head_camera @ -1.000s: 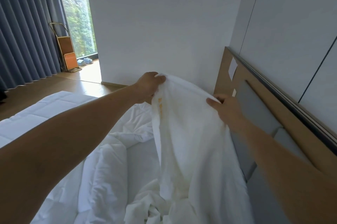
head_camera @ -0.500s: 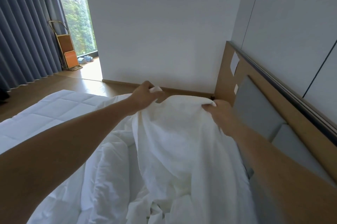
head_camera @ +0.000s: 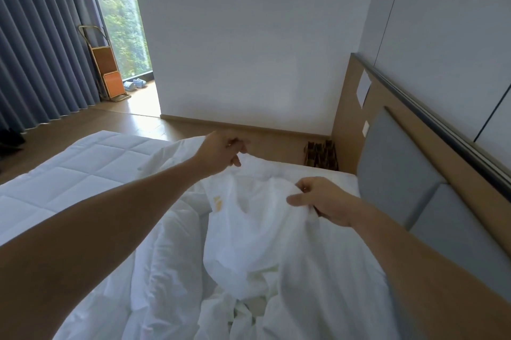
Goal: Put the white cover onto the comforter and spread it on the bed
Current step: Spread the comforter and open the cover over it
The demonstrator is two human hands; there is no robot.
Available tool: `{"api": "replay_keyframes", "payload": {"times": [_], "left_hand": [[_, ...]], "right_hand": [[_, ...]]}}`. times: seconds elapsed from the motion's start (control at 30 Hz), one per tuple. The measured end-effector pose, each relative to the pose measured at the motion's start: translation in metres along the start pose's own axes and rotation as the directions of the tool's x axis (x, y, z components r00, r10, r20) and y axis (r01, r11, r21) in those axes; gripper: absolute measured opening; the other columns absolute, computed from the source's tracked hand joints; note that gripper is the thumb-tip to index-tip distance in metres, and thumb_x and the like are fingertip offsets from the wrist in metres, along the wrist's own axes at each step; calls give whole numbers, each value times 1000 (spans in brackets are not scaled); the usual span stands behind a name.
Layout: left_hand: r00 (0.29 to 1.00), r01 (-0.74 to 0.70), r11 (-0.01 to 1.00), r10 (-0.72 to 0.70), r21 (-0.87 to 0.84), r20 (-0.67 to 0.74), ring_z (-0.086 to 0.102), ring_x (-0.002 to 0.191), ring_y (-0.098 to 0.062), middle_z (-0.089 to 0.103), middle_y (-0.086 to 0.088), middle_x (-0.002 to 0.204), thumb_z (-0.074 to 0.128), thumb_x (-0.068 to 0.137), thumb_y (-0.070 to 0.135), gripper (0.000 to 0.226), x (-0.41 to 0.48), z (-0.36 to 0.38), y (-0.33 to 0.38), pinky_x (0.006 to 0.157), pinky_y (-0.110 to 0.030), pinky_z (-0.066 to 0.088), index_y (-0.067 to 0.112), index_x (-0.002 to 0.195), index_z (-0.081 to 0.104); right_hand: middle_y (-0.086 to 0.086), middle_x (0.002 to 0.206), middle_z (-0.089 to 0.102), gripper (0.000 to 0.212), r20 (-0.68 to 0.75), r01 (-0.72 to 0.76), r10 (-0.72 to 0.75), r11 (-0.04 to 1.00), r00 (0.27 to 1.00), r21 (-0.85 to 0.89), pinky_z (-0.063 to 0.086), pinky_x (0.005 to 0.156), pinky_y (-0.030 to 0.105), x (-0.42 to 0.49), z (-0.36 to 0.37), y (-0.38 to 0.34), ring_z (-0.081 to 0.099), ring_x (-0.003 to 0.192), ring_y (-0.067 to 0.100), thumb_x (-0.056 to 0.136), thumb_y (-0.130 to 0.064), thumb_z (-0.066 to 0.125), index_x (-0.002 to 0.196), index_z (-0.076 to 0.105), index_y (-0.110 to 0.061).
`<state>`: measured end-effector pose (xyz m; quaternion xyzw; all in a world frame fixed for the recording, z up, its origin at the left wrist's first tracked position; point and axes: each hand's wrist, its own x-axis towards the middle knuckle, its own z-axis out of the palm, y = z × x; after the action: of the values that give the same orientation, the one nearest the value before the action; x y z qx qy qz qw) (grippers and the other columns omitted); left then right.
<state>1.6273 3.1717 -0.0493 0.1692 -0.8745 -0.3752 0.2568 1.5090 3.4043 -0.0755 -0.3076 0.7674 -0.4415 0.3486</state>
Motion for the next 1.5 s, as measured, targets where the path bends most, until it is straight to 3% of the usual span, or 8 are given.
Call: {"api": "replay_keyframes", "payload": {"times": [0.23, 0.4, 0.53, 0.67, 0.83, 1.13, 1.3, 1.5], "left_hand": [[829, -138, 958, -27, 251, 559, 60, 109, -7, 64, 10, 120, 74, 87, 21, 44, -18, 35, 9, 90, -20, 49, 23, 130, 62], [937, -150, 971, 80, 187, 340, 70, 84, -14, 70, 12, 83, 74, 84, 11, 14, -20, 39, 0, 81, -25, 51, 18, 96, 73], [880, -94, 990, 35, 101, 474, 71, 83, -10, 74, 8, 93, 81, 80, 19, 32, -26, 45, 0, 83, -26, 57, 26, 107, 65], [926, -80, 990, 30, 119, 376, 71, 85, -9, 75, 5, 93, 79, 81, 17, 32, -30, 58, -9, 88, -34, 57, 18, 111, 67], [896, -107, 991, 61, 81, 440, 66, 99, -10, 68, 5, 113, 70, 87, 7, 40, -33, 64, -11, 83, -15, 51, 15, 125, 64], [918, -55, 998, 41, 22, 395, 69, 87, -17, 72, 4, 89, 72, 84, 4, 22, -35, 71, -10, 84, -25, 54, 18, 101, 74], [948, -103, 992, 77, 67, 309, 66, 77, -7, 70, 9, 81, 71, 88, 11, 6, -36, 74, -10, 72, -12, 49, 15, 92, 73], [997, -31, 987, 20, 156, 74, 58, 87, -11, 64, 5, 96, 60, 94, 7, 7, -25, 53, -30, 73, -19, 40, 4, 99, 64]], "right_hand": [[3, 75, 65, 8, -94, 74, -63, 990, 994, 116, 47, 53, 19, 9, 16, -7, 61, 59, 10, 85, -8, 75, 85, 67, -6], [20, 99, 72, 20, 66, -39, 14, 921, 998, 388, 61, 78, 38, 9, 12, 0, 71, 85, 30, 90, 5, 62, 109, 67, 6], [17, 89, 69, 21, 58, -3, -29, 877, 998, 480, 60, 70, 32, 12, 14, 3, 68, 74, 25, 92, 8, 59, 111, 66, 7], [15, 88, 66, 29, 95, 14, -80, 833, 992, 554, 59, 75, 29, 17, 14, 8, 66, 74, 20, 89, 13, 58, 117, 65, 6], [19, 95, 67, 40, 186, 32, -152, 850, 971, 525, 59, 88, 37, 15, 11, 9, 68, 87, 28, 88, 24, 45, 112, 69, 4], [14, 91, 69, 21, -14, 83, -86, 891, 996, 447, 60, 71, 27, 18, 18, 15, 70, 74, 19, 86, 13, 63, 101, 66, -2], [17, 98, 71, 20, -85, 79, -49, 912, 995, 403, 60, 70, 28, 19, 17, 13, 73, 83, 27, 86, 10, 66, 101, 66, -3], [15, 72, 61, 8, -326, 138, 168, 662, 930, 737, 56, 58, 24, 33, -26, 28, 61, 61, 18, 89, 12, 58, 89, 62, 6]]}}
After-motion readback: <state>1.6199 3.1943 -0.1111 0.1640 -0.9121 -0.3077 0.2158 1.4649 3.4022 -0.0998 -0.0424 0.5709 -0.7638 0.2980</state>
